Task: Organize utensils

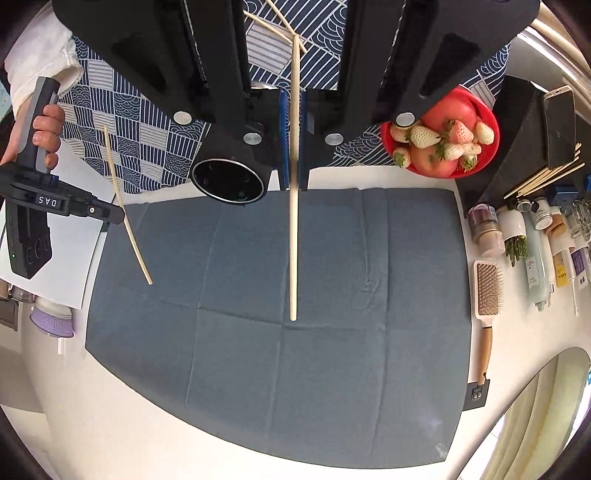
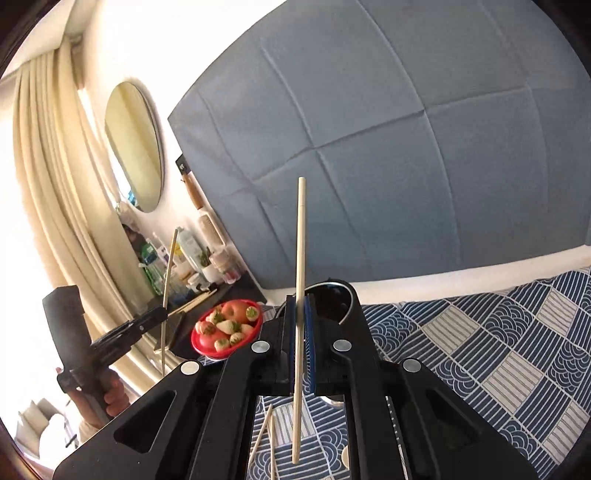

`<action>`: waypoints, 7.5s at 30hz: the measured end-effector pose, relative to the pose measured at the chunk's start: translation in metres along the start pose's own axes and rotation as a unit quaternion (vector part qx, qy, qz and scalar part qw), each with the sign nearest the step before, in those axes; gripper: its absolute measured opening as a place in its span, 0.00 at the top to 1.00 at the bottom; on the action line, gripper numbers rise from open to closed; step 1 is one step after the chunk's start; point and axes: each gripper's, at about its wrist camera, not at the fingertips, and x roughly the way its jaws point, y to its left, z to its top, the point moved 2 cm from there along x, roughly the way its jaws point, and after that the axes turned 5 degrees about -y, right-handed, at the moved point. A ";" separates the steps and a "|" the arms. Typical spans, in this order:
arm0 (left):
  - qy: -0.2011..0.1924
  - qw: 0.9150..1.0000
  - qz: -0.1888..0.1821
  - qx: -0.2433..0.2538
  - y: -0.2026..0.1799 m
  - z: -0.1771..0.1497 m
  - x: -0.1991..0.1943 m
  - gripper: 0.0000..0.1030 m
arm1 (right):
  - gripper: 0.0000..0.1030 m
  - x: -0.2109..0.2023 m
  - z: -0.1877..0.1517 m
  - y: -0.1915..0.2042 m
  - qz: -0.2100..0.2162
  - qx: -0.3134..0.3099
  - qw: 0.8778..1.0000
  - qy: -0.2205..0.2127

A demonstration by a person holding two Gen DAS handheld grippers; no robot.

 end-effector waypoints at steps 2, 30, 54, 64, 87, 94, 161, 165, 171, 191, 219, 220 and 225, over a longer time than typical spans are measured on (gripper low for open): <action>-0.008 1.000 -0.005 -0.003 -0.001 0.006 0.004 0.96 | 0.95 0.004 0.005 -0.001 0.004 0.001 1.000 -0.006; -0.101 0.982 -0.156 -0.034 -0.035 0.039 0.115 0.96 | 0.95 0.070 0.044 -0.010 0.043 -0.030 0.989 -0.140; -0.072 0.976 -0.187 -0.084 -0.039 -0.028 0.154 0.95 | 0.95 0.117 -0.011 -0.013 -0.027 -0.094 0.993 -0.072; -0.055 0.988 -0.132 -0.055 -0.035 -0.036 0.124 0.71 | 0.92 0.095 -0.033 -0.011 -0.066 -0.089 0.992 -0.055; 0.066 0.997 0.034 -0.032 -0.003 -0.044 0.029 0.06 | 0.09 -0.005 -0.034 -0.012 -0.137 -0.023 0.990 -0.009; 0.090 0.994 0.060 -0.028 -0.001 -0.076 0.011 0.06 | 0.09 -0.011 -0.059 -0.009 -0.123 -0.055 0.990 0.034; 0.365 0.929 0.044 0.052 -0.004 -0.198 0.071 0.04 | 0.08 0.101 -0.232 0.040 -0.053 -0.227 0.894 0.382; 0.369 0.927 0.036 0.057 -0.005 -0.198 0.068 0.04 | 0.07 0.107 -0.226 0.030 -0.074 -0.210 0.894 0.389; 0.398 0.914 0.023 0.072 0.017 -0.196 0.063 0.07 | 0.14 0.101 -0.220 0.021 -0.096 -0.199 0.895 0.388; 0.407 0.913 0.032 0.008 0.092 -0.190 0.000 0.95 | 0.95 0.084 -0.189 0.013 -0.081 -0.144 0.915 0.368; 0.204 0.979 -0.005 0.023 0.060 -0.034 -0.005 0.95 | 0.98 0.004 -0.028 0.047 -0.058 -0.104 0.981 0.153; 0.197 0.980 -0.010 0.021 0.057 -0.030 -0.004 0.95 | 1.00 0.003 -0.024 0.047 -0.056 -0.100 0.982 0.152; 0.168 0.985 -0.044 0.004 0.038 -0.016 0.000 0.95 | 1.00 0.001 -0.010 0.047 -0.061 -0.093 0.984 0.143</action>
